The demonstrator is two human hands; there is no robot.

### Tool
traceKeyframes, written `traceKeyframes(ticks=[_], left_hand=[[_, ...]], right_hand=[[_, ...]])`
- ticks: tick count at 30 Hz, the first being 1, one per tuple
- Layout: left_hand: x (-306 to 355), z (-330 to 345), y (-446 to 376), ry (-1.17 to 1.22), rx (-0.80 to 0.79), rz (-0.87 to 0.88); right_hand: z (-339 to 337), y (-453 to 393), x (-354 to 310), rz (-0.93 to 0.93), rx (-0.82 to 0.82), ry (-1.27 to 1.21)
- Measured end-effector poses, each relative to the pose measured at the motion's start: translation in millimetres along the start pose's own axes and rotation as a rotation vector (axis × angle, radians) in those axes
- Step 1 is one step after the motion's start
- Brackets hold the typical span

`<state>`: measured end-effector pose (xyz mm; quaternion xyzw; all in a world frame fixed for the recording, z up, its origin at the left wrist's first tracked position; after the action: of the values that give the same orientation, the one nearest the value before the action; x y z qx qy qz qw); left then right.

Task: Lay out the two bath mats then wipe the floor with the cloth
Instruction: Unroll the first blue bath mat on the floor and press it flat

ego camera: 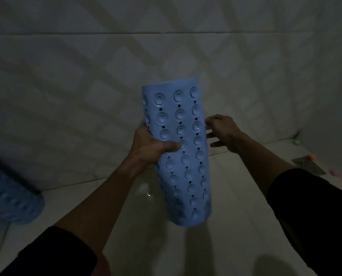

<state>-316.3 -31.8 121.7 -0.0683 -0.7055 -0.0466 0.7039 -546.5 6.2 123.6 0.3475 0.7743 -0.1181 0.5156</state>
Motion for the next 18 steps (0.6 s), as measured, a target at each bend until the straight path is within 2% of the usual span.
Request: traceKeyframes(ticks=[4, 8, 10, 13, 18], left_hand=[[-4.4, 79.3, 10.5, 0.067, -0.142, -0.07], [-37.4, 152.6, 23.7, 0.112, -0.146, -0.217], [-56.2, 180.3, 29.3, 0.112, -0.112, -0.285], [-83.3, 208.8, 34.2, 0.092, -0.003, -0.349], [-126.9, 240.4, 37.1, 0.077, 0.117, -0.473]], right_hand=[[-47.4, -10.9, 62.3, 0.146, -0.03, -0.169], [-83.1, -23.9, 123.9, 0.201, -0.128, -0.464], [-100.4, -29.2, 155.4, 0.28, -0.154, -0.543], [-114.6, -35.7, 189.2, 0.359, -0.278, -0.628], [-118.4, -58.1, 209.2, 0.318, -0.436, -0.694]])
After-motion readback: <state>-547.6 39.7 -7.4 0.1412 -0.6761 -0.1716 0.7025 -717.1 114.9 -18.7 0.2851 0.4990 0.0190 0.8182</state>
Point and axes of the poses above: each hand's wrist, its own y-axis away from the middle knuckle, its own z-axis out of the palm, x = y × z, the point moved 7 cm from there along -y, towards the middle knuckle, and after that the axes turned 14 degrees about x, right-handed, at the moved point
